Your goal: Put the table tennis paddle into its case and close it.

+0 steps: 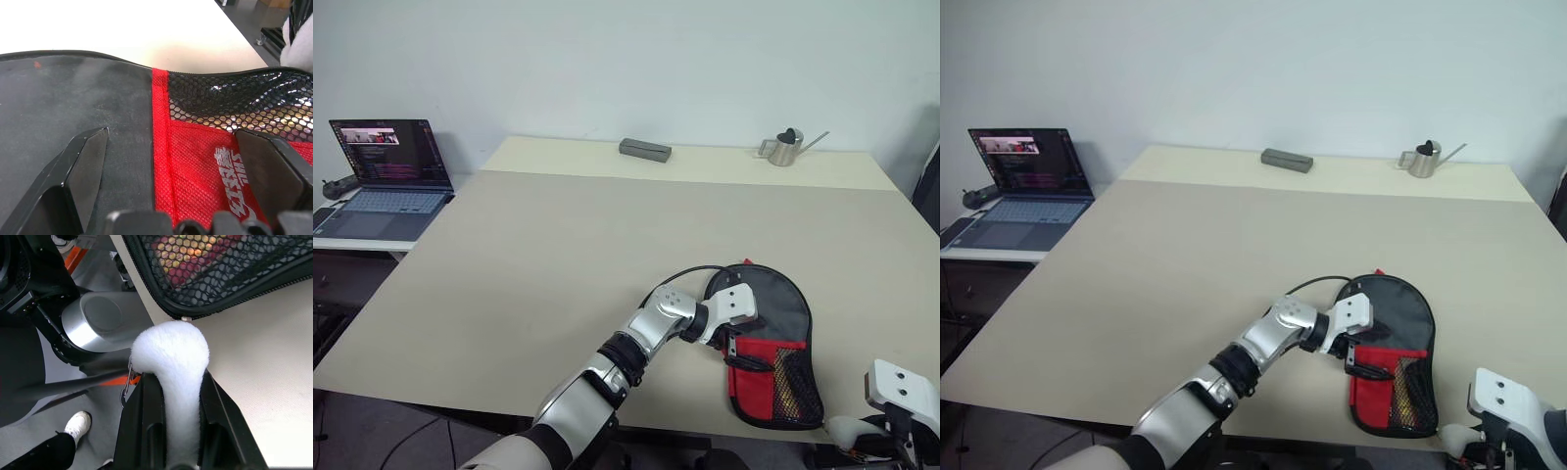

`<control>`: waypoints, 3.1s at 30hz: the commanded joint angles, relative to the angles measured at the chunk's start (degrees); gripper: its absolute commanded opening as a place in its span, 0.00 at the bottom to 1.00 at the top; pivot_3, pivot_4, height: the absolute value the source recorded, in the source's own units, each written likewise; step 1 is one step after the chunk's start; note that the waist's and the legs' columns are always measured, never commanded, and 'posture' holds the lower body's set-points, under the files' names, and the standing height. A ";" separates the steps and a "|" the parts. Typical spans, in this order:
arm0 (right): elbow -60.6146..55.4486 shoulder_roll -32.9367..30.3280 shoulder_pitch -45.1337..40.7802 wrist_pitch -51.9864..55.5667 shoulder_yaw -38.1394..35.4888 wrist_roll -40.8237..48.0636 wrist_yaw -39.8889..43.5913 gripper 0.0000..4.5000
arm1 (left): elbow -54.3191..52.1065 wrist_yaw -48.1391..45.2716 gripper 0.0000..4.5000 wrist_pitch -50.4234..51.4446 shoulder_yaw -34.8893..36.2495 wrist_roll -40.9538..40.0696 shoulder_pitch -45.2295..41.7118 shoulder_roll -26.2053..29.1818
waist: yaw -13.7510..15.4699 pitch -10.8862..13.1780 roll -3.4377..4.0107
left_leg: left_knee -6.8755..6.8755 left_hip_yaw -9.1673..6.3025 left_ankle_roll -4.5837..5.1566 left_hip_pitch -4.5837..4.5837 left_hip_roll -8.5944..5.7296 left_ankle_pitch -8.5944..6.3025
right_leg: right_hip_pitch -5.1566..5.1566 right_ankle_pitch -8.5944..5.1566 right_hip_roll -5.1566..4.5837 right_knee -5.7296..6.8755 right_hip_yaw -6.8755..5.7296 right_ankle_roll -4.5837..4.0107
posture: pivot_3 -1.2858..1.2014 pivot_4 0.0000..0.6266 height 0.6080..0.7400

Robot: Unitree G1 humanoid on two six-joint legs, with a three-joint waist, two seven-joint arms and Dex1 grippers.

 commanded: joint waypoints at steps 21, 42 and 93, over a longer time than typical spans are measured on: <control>-2.53 2.87 -4.14 1.68 -0.47 5.06 4.31 0.49 | 8.44 1.42 1.00 3.29 -2.92 4.83 2.82 -0.64 | -0.20 0.02 -0.20 | 0.04 -0.01 -0.01 0.09 0.02 0.00 | 0.15 -0.01 -0.01 -0.02 0.00 0.00 | 0.52 0.24 1.00; -2.91 2.25 -11.18 12.34 -5.60 17.18 4.70 0.99 | 8.95 1.43 1.00 2.83 -3.11 4.99 2.64 -0.90 | -0.19 0.12 -0.37 | 0.02 -0.02 -0.01 0.07 0.02 -0.01 | 0.15 -0.02 -0.03 -0.07 -0.03 -0.01 | 0.52 0.24 1.00; 58.33 24.59 -69.16 -27.52 18.05 5.37 -2.69 0.99 | -62.30 9.31 1.00 35.62 32.51 -23.19 21.54 32.76 | -2.27 1.49 0.94 | 0.03 0.33 -0.34 -1.14 -0.01 0.27 | -1.85 0.41 0.10 0.42 0.95 -0.68 | 0.52 0.24 1.00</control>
